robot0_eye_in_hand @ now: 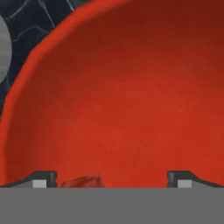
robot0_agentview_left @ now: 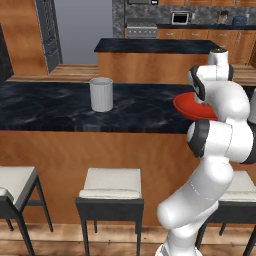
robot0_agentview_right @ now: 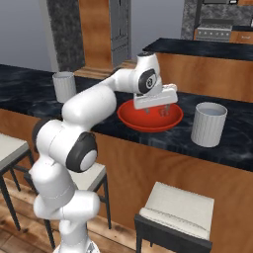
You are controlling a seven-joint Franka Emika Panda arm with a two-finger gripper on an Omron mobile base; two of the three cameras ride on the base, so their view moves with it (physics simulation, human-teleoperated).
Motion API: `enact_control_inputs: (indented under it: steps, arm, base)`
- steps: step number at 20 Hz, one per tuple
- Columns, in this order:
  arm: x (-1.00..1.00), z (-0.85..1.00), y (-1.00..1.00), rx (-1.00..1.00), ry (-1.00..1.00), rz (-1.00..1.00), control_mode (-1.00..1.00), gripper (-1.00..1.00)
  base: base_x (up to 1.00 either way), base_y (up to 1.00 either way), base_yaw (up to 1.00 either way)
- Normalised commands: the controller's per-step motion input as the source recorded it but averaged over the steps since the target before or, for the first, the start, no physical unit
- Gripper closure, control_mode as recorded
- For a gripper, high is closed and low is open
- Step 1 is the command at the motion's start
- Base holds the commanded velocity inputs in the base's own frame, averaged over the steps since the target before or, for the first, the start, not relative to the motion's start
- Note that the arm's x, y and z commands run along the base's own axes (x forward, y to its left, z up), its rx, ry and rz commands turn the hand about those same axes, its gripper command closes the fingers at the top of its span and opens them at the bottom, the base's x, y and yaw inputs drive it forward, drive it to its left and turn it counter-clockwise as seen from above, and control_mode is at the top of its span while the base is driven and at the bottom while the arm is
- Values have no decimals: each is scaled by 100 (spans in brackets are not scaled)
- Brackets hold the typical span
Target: There are four ice cubes in the ice bowl. Place two ice cubes in each glass of water.
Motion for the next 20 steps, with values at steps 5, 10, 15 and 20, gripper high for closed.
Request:
enact_control_inputs:
  steps: [5, 10, 15, 20]
  arm:
    - [14, -11, -24, 0, 0, 8, -100, -100]
    - [3, -12, -26, 0, 0, 10, -100, -100]
    - [0, -3, -26, 0, 0, 10, -100, -100]
    - [0, -8, -18, 0, 0, 10, -100, -100]
  base:
    - [0, 0, 0]
    - [0, 0, 0]
    - [0, 0, 0]
    - [0, 0, 0]
